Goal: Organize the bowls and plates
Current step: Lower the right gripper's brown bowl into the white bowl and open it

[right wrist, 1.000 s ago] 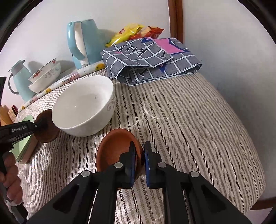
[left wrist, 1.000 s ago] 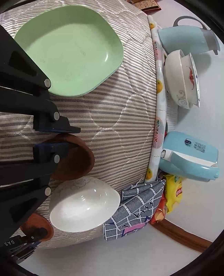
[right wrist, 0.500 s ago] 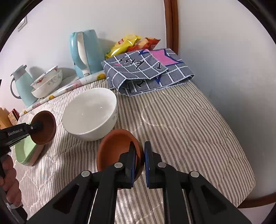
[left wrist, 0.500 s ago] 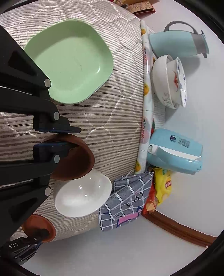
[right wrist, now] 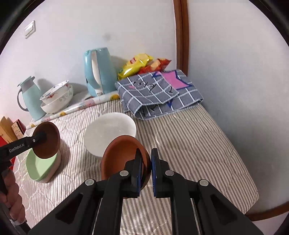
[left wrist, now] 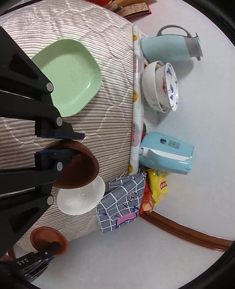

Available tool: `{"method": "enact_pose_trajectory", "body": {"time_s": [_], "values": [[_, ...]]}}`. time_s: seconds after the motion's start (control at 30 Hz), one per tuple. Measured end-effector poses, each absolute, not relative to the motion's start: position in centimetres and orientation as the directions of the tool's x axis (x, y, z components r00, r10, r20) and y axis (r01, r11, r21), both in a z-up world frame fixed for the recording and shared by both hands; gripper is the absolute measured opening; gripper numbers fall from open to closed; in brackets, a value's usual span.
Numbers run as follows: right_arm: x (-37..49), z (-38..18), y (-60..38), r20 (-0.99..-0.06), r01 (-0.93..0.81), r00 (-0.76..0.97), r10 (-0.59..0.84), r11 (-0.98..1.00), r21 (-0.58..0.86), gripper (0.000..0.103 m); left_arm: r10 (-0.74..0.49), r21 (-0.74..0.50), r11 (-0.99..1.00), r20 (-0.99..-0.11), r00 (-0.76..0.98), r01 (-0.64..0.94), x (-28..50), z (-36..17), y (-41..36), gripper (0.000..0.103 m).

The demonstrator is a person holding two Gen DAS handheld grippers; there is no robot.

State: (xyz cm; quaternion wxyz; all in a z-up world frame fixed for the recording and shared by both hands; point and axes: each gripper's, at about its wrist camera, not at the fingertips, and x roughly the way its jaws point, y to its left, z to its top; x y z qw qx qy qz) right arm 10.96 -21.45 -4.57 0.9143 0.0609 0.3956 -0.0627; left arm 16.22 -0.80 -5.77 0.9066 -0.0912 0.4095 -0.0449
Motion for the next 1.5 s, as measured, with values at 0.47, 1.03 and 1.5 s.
{"method": "enact_pose_trajectory", "body": {"time_s": [0.47, 1.03, 1.5], "values": [[12.6, -2.9, -19.7, -0.713, 0.147, 0.7, -0.043, 0.985, 0.085, 0.01, -0.156, -0.201, 0.98, -0.719, 0.678, 0.013, 16.6, -4.4, 0.6, 0.009], [17.9, -5.3, -16.9, -0.75, 0.115, 0.661, -0.012, 0.99, 0.086, 0.01, -0.117, -0.191, 0.981, -0.735, 0.668, -0.038, 19.4, -5.7, 3.5, 0.009], [21.4, -8.5, -16.3, -0.793, 0.127, 0.609, -0.021, 0.989, 0.071, 0.01, -0.12, -0.212, 0.975, -0.755, 0.645, -0.066, 21.9, -7.8, 5.0, 0.009]]}}
